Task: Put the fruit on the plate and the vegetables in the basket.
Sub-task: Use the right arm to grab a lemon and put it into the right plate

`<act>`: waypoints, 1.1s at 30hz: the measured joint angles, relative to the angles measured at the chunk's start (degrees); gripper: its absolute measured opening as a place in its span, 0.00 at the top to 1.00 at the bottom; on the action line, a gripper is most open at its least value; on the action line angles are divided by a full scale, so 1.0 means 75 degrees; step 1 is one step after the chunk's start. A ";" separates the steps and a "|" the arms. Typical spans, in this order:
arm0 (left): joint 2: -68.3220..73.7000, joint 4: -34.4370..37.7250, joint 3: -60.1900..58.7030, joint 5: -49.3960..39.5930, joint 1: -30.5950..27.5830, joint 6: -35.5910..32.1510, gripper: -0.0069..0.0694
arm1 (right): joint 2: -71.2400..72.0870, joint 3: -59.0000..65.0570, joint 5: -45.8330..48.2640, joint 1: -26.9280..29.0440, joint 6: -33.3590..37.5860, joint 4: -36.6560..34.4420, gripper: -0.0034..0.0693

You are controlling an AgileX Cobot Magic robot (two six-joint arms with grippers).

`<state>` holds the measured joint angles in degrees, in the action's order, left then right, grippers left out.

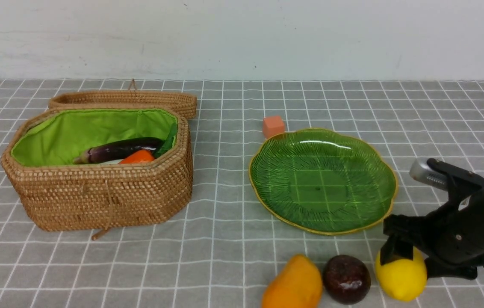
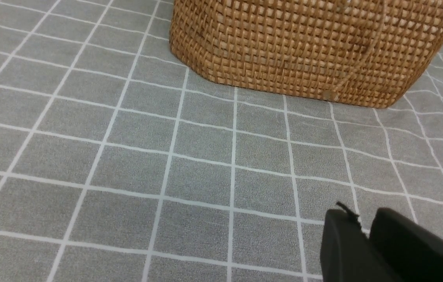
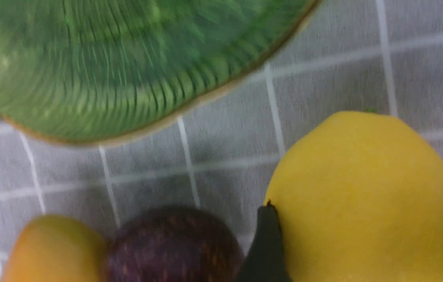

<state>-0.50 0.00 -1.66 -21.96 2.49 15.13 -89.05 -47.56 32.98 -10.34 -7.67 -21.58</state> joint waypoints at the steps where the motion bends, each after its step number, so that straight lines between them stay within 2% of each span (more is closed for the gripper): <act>1: 0.0000 0.0000 0.0000 0.0000 0.0000 0.0000 0.78 | 0.0064 0.0003 0.0076 0.0000 0.0020 0.0000 0.20; 9: 0.0000 0.0000 0.0000 -0.0009 0.0000 0.0000 0.78 | 0.0335 0.0003 0.0307 0.0000 0.0155 0.0000 0.20; 17: 0.0000 0.0000 0.0000 -0.0009 0.0000 0.0000 0.76 | 0.0308 -0.1358 0.0557 0.0000 0.0406 0.0000 0.20; 23: 0.0000 0.0000 0.0000 -0.0009 0.0000 0.0000 0.76 | -0.0509 -0.2802 -0.0288 0.0000 0.0406 -0.0006 0.20; 29: 0.0000 0.0000 0.0000 -0.0009 0.0000 0.0000 0.75 | -0.1742 -0.3080 -0.0894 0.0000 0.0247 -0.0067 0.20; 33: 0.0000 0.0000 0.0000 -0.0009 0.0000 0.0000 0.74 | -0.1923 -0.3080 -0.0873 0.0000 0.0222 -0.0062 0.07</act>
<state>-0.50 0.00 -1.66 -22.03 2.49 15.13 -103.48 -70.66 26.43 -10.34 -6.01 -22.05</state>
